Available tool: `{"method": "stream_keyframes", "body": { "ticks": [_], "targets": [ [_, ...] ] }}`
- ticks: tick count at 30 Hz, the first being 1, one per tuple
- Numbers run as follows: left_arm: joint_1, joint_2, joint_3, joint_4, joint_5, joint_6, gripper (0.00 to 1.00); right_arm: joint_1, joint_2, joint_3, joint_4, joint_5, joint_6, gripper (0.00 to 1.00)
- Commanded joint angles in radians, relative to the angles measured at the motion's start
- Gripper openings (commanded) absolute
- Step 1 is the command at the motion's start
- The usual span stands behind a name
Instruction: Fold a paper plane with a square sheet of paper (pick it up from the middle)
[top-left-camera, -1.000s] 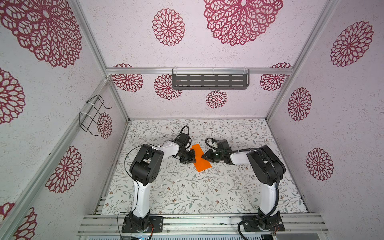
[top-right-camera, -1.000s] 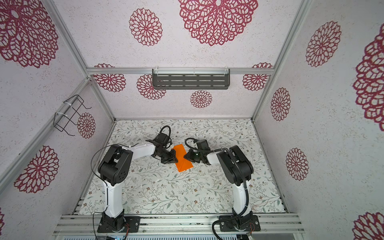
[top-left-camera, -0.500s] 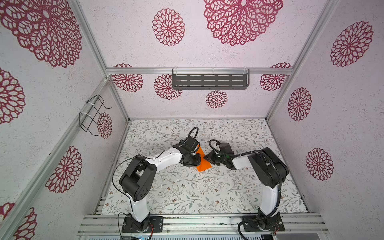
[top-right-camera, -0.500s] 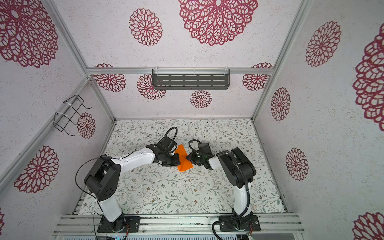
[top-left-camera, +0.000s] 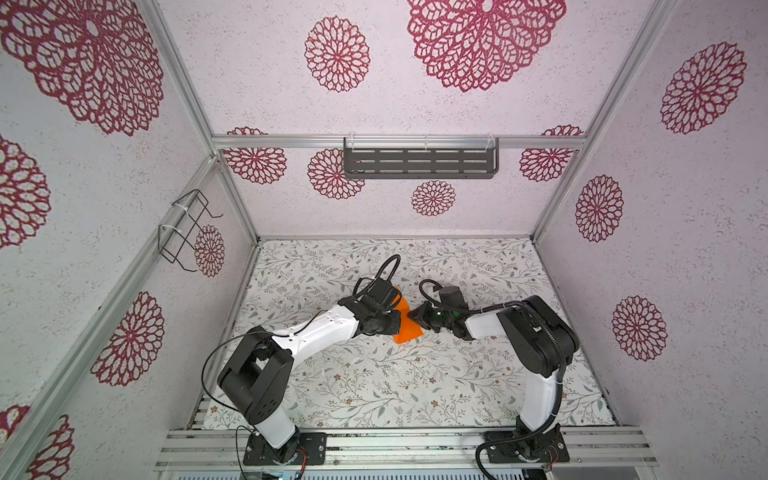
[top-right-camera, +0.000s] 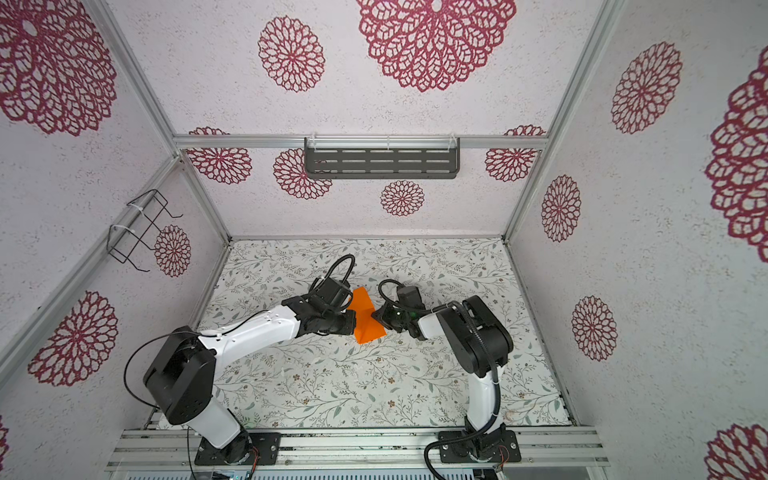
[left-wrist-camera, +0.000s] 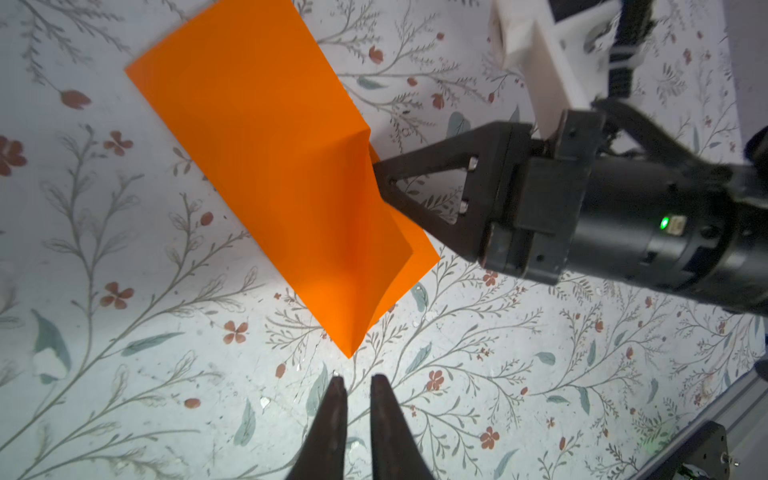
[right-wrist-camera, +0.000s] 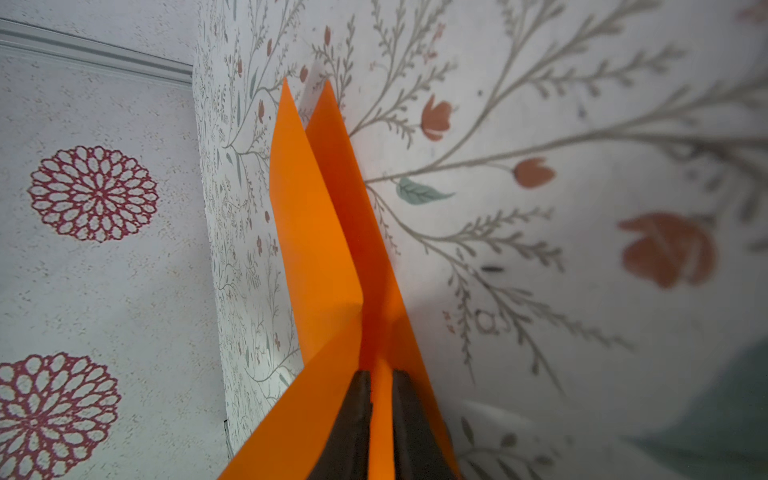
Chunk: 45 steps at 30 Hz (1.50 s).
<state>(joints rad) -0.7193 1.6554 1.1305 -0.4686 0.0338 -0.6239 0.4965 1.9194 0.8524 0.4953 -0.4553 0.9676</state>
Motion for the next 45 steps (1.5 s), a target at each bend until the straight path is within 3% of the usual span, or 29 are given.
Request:
{"method": "stream_keyframes", "body": {
  "ticks": [1,6,15,29,45],
  "targets": [
    [-0.002,-0.018,-0.022,0.038,-0.030,0.008,0.17,0.003,-0.110,-0.023,-0.047,-0.036,-0.086,0.16],
    [0.000,-0.034,-0.050,0.074,-0.034,-0.014,0.23,0.038,-0.153,-0.020,-0.060,-0.103,-0.189,0.17],
    [0.010,-0.049,-0.087,0.114,-0.008,-0.030,0.27,0.065,-0.025,0.100,-0.041,-0.158,-0.190,0.17],
    [0.032,0.052,-0.042,0.130,0.094,0.032,0.18,0.062,0.052,0.155,-0.112,-0.077,-0.177,0.16],
    [0.041,0.144,0.007,0.085,-0.001,0.048,0.13,0.057,0.111,0.175,-0.127,-0.066,-0.162,0.16]
  ]
}}
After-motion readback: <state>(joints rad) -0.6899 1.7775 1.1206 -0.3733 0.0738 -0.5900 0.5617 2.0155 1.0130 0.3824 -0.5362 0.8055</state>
